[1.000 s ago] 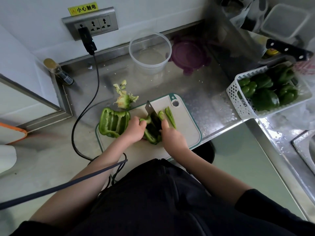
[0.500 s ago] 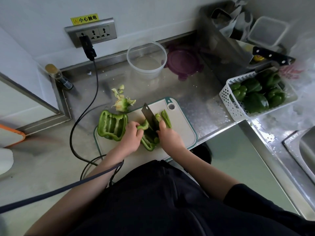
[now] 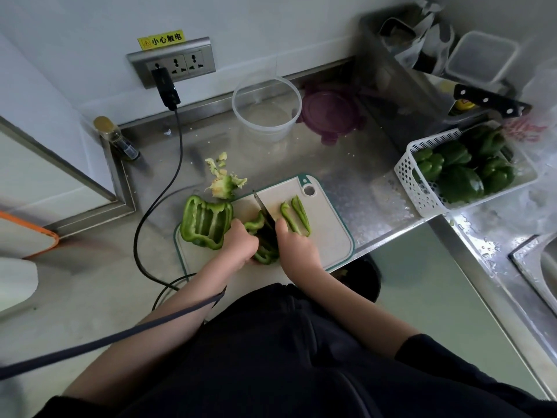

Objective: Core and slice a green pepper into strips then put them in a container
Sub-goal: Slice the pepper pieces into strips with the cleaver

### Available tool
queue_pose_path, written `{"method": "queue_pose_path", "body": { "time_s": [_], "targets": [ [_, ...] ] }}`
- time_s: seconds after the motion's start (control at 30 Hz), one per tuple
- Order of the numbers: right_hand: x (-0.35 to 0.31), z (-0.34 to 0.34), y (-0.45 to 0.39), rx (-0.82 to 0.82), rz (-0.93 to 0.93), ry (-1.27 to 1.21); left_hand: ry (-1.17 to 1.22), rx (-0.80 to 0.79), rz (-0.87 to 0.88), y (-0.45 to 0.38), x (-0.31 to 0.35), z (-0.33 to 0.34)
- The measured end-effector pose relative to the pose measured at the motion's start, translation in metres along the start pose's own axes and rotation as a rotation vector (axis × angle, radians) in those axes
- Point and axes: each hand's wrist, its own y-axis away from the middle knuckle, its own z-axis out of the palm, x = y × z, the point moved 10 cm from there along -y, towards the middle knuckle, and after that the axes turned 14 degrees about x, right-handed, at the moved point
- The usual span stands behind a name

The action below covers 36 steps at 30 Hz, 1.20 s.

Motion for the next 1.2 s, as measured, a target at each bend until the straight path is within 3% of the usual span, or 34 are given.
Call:
{"method": "queue_pose_path", "body": {
  "time_s": [0.17, 0.33, 0.43, 0.63, 0.8, 1.07, 1.2],
  "targets": [
    [-0.001, 0.001, -0.007, -0.023, -0.008, 0.002, 0.107, -0.077, -0.142, -0.003, -0.018, 0.000],
    [0.023, -0.004, -0.018, -0.035, 0.083, -0.160, -0.119, -0.027, 0.057, -0.012, 0.000, -0.019],
    [0.053, -0.020, -0.024, 0.000, 0.150, -0.155, -0.153, -0.071, 0.079, -0.013, 0.005, -0.018],
    [0.087, -0.060, -0.024, 0.152, 0.380, -0.542, -0.165, -0.119, 0.156, -0.016, 0.014, -0.014],
    [0.090, -0.060, -0.018, 0.088, 0.334, -0.426, -0.186, -0.087, 0.231, -0.010, 0.029, -0.012],
    [0.042, -0.038, -0.003, 0.091, 0.259, -0.440, -0.165, 0.003, 0.264, -0.004, 0.040, -0.006],
    [0.029, -0.023, 0.001, 0.074, 0.238, -0.445, -0.164, -0.030, 0.250, -0.006, 0.039, -0.006]
  ]
}}
